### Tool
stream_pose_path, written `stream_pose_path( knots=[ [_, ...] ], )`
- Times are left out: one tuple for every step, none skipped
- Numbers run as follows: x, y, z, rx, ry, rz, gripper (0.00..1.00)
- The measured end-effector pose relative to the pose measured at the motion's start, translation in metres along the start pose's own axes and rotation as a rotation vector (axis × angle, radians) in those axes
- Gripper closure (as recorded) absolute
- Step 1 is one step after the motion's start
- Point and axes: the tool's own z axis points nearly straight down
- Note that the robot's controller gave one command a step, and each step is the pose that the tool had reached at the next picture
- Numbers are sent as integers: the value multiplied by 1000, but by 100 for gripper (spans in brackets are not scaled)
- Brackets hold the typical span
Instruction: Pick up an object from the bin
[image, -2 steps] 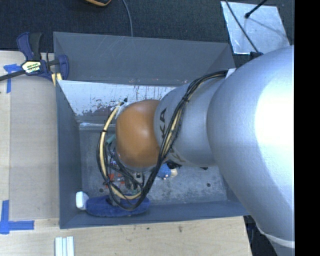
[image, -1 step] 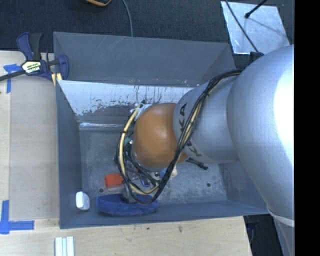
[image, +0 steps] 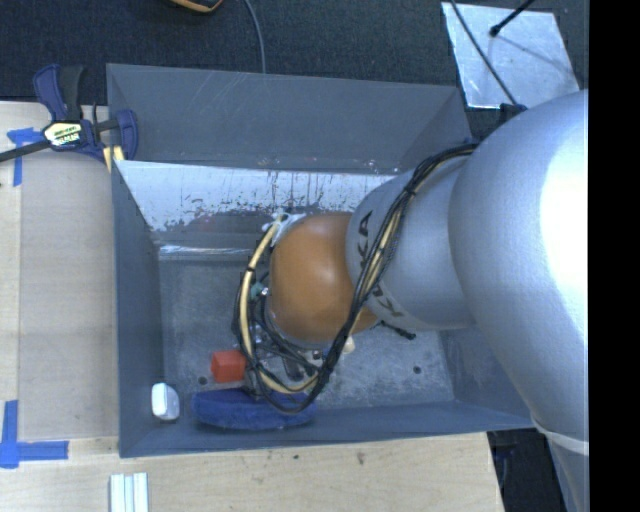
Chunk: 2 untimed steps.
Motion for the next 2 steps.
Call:
stream_pose_path(
  knots=[
    [-28,43,-94,2,13,41,100],
    [-44,52,-170,3,13,95,100]
  ],
)
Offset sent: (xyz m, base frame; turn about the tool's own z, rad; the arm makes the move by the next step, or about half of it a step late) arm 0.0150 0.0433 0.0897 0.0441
